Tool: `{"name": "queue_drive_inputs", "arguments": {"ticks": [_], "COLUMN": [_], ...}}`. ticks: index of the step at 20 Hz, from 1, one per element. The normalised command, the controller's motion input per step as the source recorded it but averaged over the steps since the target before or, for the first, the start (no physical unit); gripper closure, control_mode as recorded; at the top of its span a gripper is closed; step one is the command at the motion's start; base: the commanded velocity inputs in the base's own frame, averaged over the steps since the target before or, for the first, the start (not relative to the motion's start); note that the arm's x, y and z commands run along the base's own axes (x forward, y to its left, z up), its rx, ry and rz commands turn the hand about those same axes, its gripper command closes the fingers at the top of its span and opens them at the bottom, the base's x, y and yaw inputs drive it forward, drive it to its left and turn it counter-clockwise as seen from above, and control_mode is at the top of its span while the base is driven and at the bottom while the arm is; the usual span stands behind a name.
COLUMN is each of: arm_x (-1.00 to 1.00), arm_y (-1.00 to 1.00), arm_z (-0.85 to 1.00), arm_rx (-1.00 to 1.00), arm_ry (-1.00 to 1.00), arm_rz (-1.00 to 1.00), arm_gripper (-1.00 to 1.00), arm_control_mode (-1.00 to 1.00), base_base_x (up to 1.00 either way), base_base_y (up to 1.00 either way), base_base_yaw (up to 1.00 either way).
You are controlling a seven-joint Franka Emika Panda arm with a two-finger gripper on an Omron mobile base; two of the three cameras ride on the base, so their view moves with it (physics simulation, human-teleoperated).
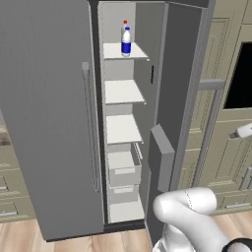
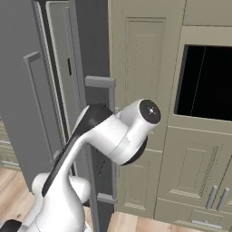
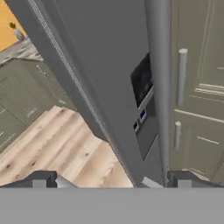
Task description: Take the bottled waters from the counter and place them in the freezer to freeze. Close the freezer door after placing the bottles.
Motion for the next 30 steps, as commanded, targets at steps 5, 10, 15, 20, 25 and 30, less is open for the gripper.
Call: {"name": "queue_drive_inputs", "arguments": {"ticks": [5,10,15,20,25,30], "arm_x": [0.52,0.44,0.27,0.18,0.26,0.39], "arm_y": [-0.1,-0.06,-0.03,0.0,0.0,-0.04], "arm_z": [-0.27,-0.13,-0.01,0.0,-0.01,0.0], "arm_rx": [0.0,0.0,0.0,0.0,0.01,0.02], "arm_ry": [-0.22,-0.39,-0.37,-0.25,-0.09,0.0], "arm_rz": [0.31,0.25,0.21,0.18,0.16,0.15], "arm_gripper": [-1.0,-1.0,-1.0,-1.0,-1.0,-1.0], "arm_control_mode": [-1.0,-1.0,-1.0,-1.0,-1.0,-1.0], "base_base_x": [0.0,0.0,0.0,0.0,0.0,0.0], "base_base_y": [0.0,0.0,0.0,0.0,0.0,0.0], "base_base_yaw": [0.0,0.0,0.0,0.0,0.0,0.0]}}
